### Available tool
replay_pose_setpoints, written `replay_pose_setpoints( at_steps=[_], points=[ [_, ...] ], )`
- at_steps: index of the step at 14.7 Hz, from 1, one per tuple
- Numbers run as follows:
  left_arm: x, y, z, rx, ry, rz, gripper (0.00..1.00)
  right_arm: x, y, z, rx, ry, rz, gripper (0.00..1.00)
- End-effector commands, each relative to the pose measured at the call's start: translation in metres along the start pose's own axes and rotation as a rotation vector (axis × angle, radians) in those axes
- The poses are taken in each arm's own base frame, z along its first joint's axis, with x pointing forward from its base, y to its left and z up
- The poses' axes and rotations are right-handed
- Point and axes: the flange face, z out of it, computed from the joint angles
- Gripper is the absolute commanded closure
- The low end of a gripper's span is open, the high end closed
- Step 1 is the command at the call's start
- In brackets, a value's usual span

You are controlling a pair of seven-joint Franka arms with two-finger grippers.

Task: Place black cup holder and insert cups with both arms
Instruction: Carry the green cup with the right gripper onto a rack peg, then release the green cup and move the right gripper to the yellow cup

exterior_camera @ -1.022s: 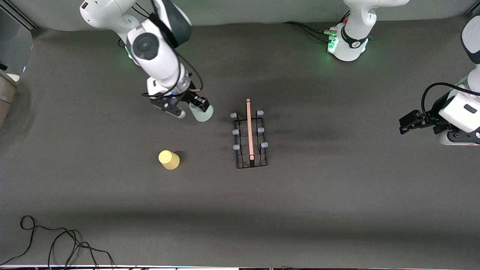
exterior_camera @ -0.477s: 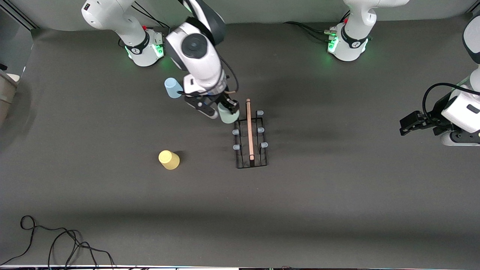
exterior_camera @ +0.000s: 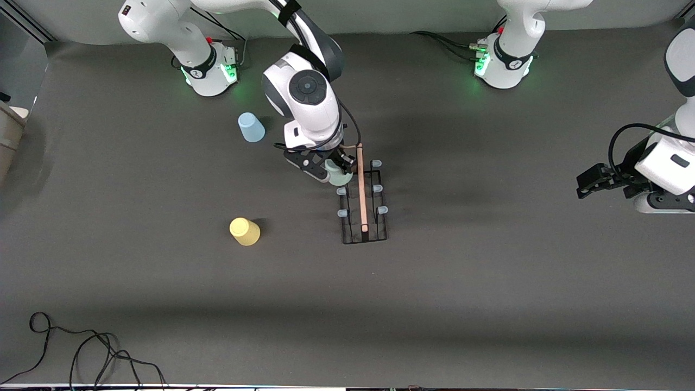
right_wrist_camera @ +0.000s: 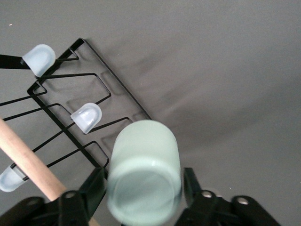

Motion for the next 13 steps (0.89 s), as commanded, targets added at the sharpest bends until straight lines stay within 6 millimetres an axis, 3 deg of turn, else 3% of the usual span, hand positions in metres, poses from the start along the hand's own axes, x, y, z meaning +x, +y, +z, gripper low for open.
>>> replay_pose_setpoints(
  at_steps=[1, 3, 6, 9, 13],
  points=[
    [-0.012, -0.004, -0.007, -0.014, 0.019, 0.015, 0.04, 0.008, -0.009, -0.013, 0.030, -0.002, 0.024, 0.00],
    [-0.012, -0.004, -0.006, -0.014, 0.016, 0.015, 0.04, 0.013, -0.009, -0.036, 0.039, -0.008, 0.019, 0.00],
    [-0.013, -0.004, -0.005, -0.014, 0.009, 0.015, 0.04, 0.060, 0.015, -0.074, -0.002, -0.033, -0.078, 0.00],
    [-0.013, -0.004, -0.005, -0.014, 0.008, 0.016, 0.04, 0.133, 0.044, -0.084, -0.018, -0.038, -0.219, 0.00],
    [-0.012, -0.004, -0.004, -0.014, 0.006, 0.015, 0.04, 0.224, 0.086, -0.074, -0.035, -0.020, -0.376, 0.00]
  ],
)
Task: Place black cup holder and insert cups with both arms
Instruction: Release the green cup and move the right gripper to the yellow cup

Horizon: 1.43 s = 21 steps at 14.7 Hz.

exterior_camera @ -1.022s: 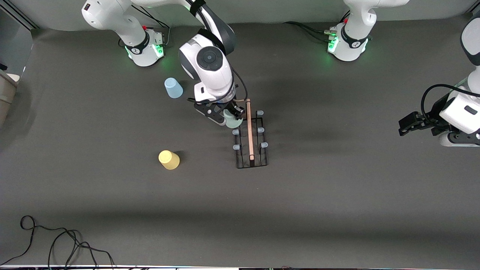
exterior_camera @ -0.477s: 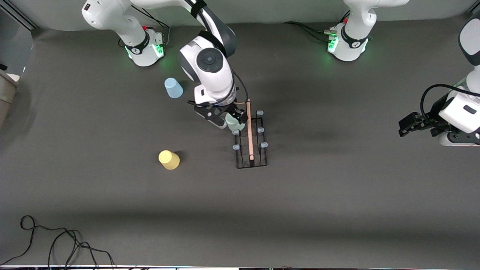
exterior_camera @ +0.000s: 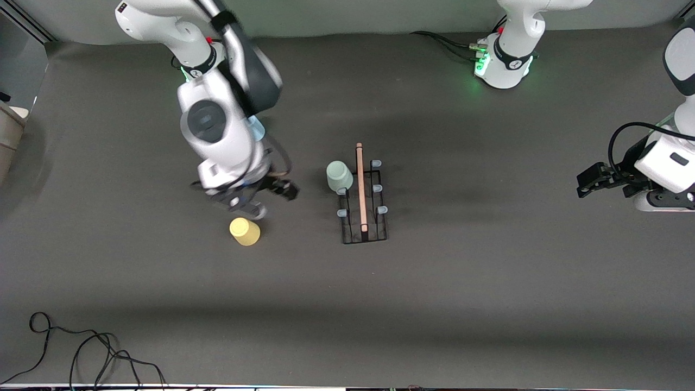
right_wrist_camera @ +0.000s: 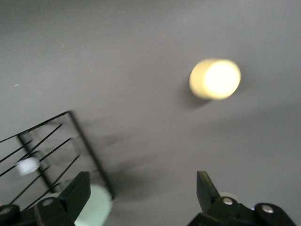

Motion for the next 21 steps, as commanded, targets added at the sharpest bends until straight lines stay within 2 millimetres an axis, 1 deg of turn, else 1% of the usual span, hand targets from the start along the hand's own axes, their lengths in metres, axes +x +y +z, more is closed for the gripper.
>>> replay_pose_setpoints(
  at_steps=[1, 3, 5, 7, 10, 11, 14, 16, 19, 21],
  points=[
    [-0.009, -0.002, -0.006, -0.014, 0.012, 0.013, 0.04, 0.038, 0.036, 0.013, -0.001, -0.004, -0.088, 0.00],
    [-0.008, -0.002, -0.006, -0.014, 0.010, 0.015, 0.07, 0.053, 0.052, 0.033, -0.008, 0.007, -0.113, 0.00],
    [-0.008, -0.002, -0.006, -0.014, 0.010, 0.018, 0.09, 0.059, 0.065, 0.061, -0.009, 0.033, -0.137, 0.00],
    [-0.007, -0.003, -0.007, -0.014, 0.013, 0.016, 0.11, 0.065, 0.082, 0.088, -0.005, 0.076, -0.153, 0.00],
    [-0.007, -0.003, -0.007, -0.014, 0.012, 0.016, 0.12, 0.069, 0.084, 0.128, -0.030, 0.100, -0.157, 0.00],
    [-0.007, -0.004, -0.006, -0.014, 0.010, 0.016, 0.10, 0.070, 0.083, 0.138, -0.037, 0.103, -0.159, 0.00],
    [-0.006, -0.005, -0.005, -0.013, 0.009, 0.029, 0.06, 0.069, 0.082, 0.160, -0.051, 0.112, -0.165, 0.00],
    [-0.006, -0.005, -0.004, -0.013, 0.007, 0.028, 0.06, 0.067, 0.082, 0.175, -0.050, 0.092, -0.164, 0.00],
    [-0.006, -0.006, -0.004, -0.013, 0.007, 0.027, 0.06, 0.064, 0.084, 0.184, 0.011, 0.040, -0.195, 0.00],
    [-0.006, -0.007, -0.004, -0.013, 0.008, 0.027, 0.06, 0.061, 0.087, 0.189, 0.019, 0.028, -0.199, 0.00]
  ],
)
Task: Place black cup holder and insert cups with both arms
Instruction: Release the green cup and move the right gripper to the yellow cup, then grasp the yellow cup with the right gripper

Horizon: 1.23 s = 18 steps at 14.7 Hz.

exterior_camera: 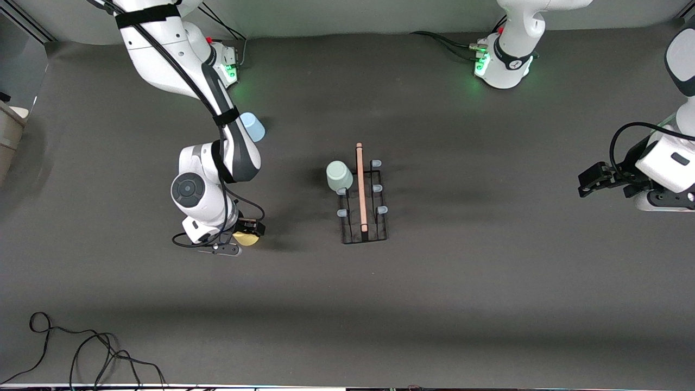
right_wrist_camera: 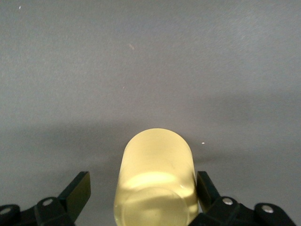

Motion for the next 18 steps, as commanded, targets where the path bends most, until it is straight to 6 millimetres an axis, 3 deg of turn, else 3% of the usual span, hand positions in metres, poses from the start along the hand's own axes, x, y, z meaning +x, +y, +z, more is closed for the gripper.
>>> replay_pose_setpoints(
  at_steps=[1, 3, 6, 7, 9, 13, 18],
  points=[
    [-0.006, -0.003, -0.005, -0.013, 0.009, 0.014, 0.06, -0.002, 0.002, 0.003, 0.026, -0.008, -0.018, 0.01],
    [-0.006, -0.003, -0.004, -0.013, 0.008, 0.014, 0.06, -0.003, 0.004, 0.004, 0.024, -0.012, -0.034, 0.44],
    [-0.005, -0.002, -0.003, -0.013, 0.006, 0.015, 0.02, -0.002, 0.006, -0.004, 0.032, -0.018, -0.039, 0.89],
    [-0.005, -0.002, -0.003, -0.013, 0.008, 0.015, 0.01, -0.002, 0.005, -0.011, 0.036, -0.034, -0.039, 0.94],
    [-0.005, -0.001, -0.003, -0.013, 0.006, 0.015, 0.01, -0.003, 0.003, -0.034, 0.059, -0.051, -0.032, 0.95],
    [-0.006, -0.002, -0.002, -0.013, 0.005, 0.014, 0.00, -0.006, -0.012, -0.099, 0.123, -0.076, 0.033, 0.96],
    [-0.005, -0.002, -0.001, -0.012, 0.003, 0.014, 0.00, -0.013, -0.100, -0.171, 0.171, -0.050, 0.212, 0.96]
  ],
)
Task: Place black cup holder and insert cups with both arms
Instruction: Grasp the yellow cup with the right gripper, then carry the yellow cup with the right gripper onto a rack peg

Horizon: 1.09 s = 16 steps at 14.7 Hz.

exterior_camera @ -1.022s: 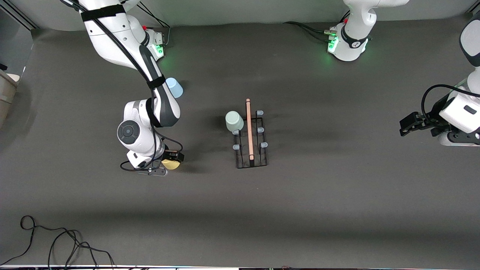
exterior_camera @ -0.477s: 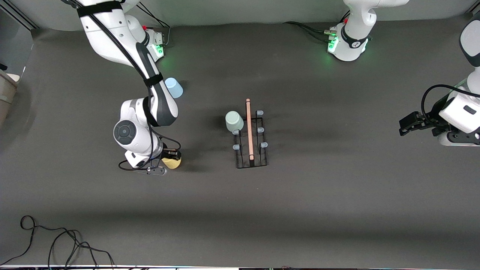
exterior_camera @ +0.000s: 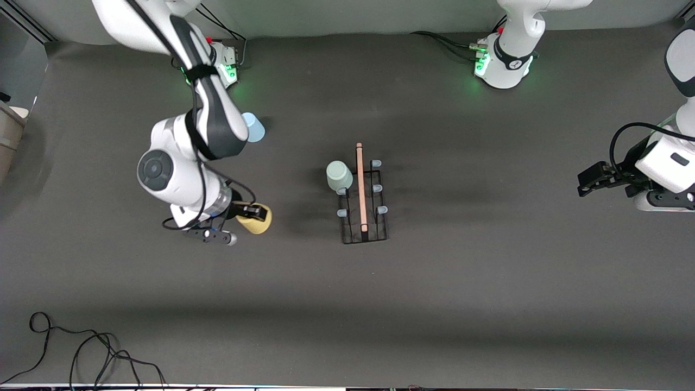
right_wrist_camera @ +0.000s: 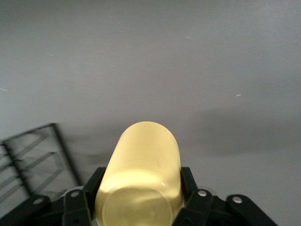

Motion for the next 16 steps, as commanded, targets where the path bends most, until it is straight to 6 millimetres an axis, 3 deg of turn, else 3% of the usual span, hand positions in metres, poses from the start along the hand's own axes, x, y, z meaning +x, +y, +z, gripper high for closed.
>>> replay_pose_setpoints(
  at_steps=[1, 5, 8, 12, 16],
  points=[
    [-0.005, -0.002, -0.002, -0.012, 0.008, 0.010, 0.00, -0.016, -0.055, -0.021, 0.039, 0.021, 0.091, 0.96],
    [-0.004, -0.002, -0.002, -0.010, 0.012, 0.010, 0.00, -0.051, -0.120, -0.033, 0.068, 0.058, 0.191, 0.96],
    [-0.003, -0.002, 0.000, -0.010, 0.012, 0.010, 0.01, -0.071, -0.159, -0.015, 0.058, 0.075, 0.243, 0.96],
    [-0.004, -0.002, 0.000, -0.007, 0.008, 0.006, 0.01, -0.081, -0.184, 0.025, 0.003, 0.121, 0.262, 0.96],
    [-0.002, -0.002, 0.001, -0.008, 0.015, 0.003, 0.01, -0.075, -0.187, 0.049, -0.003, 0.141, 0.259, 0.96]
  ],
)
